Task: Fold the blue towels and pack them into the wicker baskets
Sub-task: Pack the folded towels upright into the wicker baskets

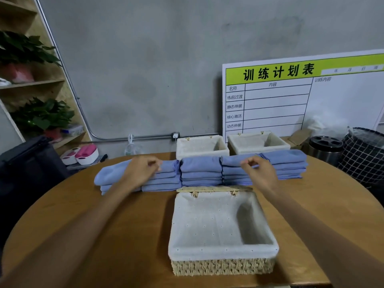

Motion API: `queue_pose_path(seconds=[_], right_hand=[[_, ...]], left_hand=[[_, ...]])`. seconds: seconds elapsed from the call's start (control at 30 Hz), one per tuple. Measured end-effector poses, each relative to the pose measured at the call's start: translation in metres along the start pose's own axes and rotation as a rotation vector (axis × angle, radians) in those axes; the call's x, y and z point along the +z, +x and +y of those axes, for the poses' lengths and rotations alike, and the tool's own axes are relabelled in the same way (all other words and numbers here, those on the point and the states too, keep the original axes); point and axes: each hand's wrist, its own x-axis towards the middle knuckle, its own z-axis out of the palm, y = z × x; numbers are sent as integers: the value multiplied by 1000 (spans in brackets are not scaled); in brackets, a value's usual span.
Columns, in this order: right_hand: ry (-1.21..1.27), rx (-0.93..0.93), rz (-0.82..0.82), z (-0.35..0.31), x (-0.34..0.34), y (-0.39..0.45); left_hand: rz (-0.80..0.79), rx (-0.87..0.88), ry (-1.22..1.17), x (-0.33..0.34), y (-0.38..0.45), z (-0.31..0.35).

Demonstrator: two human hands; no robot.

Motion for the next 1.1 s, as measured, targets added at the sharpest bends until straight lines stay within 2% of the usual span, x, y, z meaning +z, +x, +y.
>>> queue_pose_path(seconds=[0.1, 0.2, 0.27, 0.33, 0.47, 0.67, 0.73, 0.8, 0.87, 0.97, 1.0, 1.1], right_hand=[[-40, -51, -53, -6, 30, 30], [-176, -72, -156, -4, 57, 46], [-404, -134, -171, 2, 70, 46], [-683, -234, -191, 6, 77, 39], [-836, -261, -206, 8, 81, 34], [-915, -307, -223, 2, 81, 32], [-896, -321, -221, -4, 78, 33], [-848, -340, -232, -9, 77, 34], [-621, -312, -258, -20, 77, 30], [47, -103, -336, -58, 73, 11], [196, -45, -382, -72, 70, 5], [425, 84, -549, -105, 58, -17]], left_hand=[[-101, 94, 250, -1, 73, -16], [-348, 104, 478, 14, 128, -35], [-554, 79, 632, 31, 147, -50], [-683, 64, 721, 46, 155, -64], [-677, 85, 739, 52, 157, -67], [-511, 171, 626, 27, 142, -53], [-454, 203, 656, 11, 130, -38], [-358, 236, 661, -9, 113, -21], [-223, 268, 503, -31, 93, -2], [-37, 202, 40, -58, 55, 38], [-8, 150, -110, -61, 40, 53], [-30, -17, -545, -47, -2, 85]])
